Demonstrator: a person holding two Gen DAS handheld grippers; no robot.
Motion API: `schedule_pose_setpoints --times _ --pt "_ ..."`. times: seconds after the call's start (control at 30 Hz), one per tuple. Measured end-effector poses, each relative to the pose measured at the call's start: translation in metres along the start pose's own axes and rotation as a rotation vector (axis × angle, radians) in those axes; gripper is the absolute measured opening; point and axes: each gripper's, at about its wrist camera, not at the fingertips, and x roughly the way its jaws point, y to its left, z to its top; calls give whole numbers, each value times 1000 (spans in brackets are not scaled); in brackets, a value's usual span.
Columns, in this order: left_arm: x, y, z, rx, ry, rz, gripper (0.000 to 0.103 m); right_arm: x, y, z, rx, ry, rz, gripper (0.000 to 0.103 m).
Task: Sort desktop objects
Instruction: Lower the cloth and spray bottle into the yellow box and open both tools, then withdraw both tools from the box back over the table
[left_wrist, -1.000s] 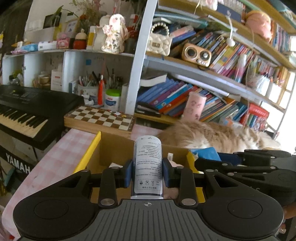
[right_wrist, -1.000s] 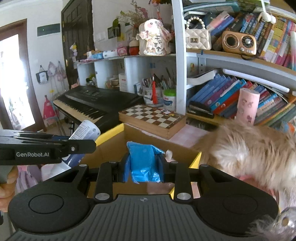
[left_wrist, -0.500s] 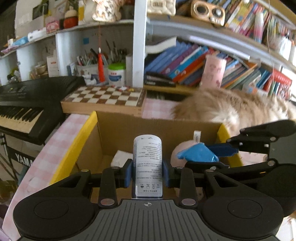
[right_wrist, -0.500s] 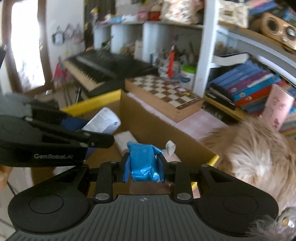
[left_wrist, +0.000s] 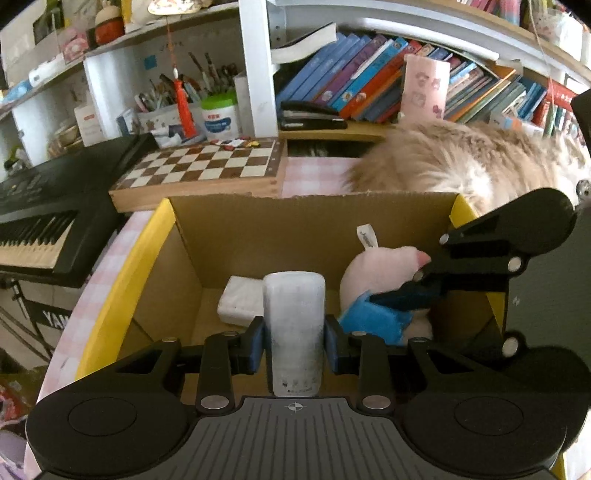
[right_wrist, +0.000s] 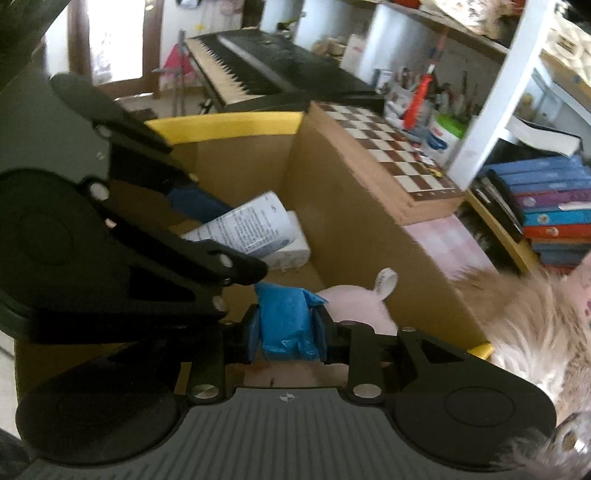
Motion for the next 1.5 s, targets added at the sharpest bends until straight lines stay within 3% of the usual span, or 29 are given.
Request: schedule_pose_setpoints --times 0.23,0.43,0.57,0.63,0.83,1.03,1.5 --pt "-3 -2 0 -5 -20 22 37 3 4 -2 -10 5 25 28" --pt "-16 -4 -4 -13 -106 -1 53 -4 8 -4 -5 -36 42 49" --pt "-31 -3 -6 -36 -157 6 59 -13 9 -5 13 -64 12 50" --pt "-41 -2 -6 -48 -185 13 68 -21 9 -5 27 -83 -10 51" --pt "-70 -2 -5 -57 -263 23 80 -56 1 -5 100 -176 -96 61" --pt "-98 0 -7 -85 -337 28 84 -89 -7 -11 233 -253 -192 71" --pt "-140 13 -35 -168 -412 42 86 -144 0 -46 502 -320 -354 71"
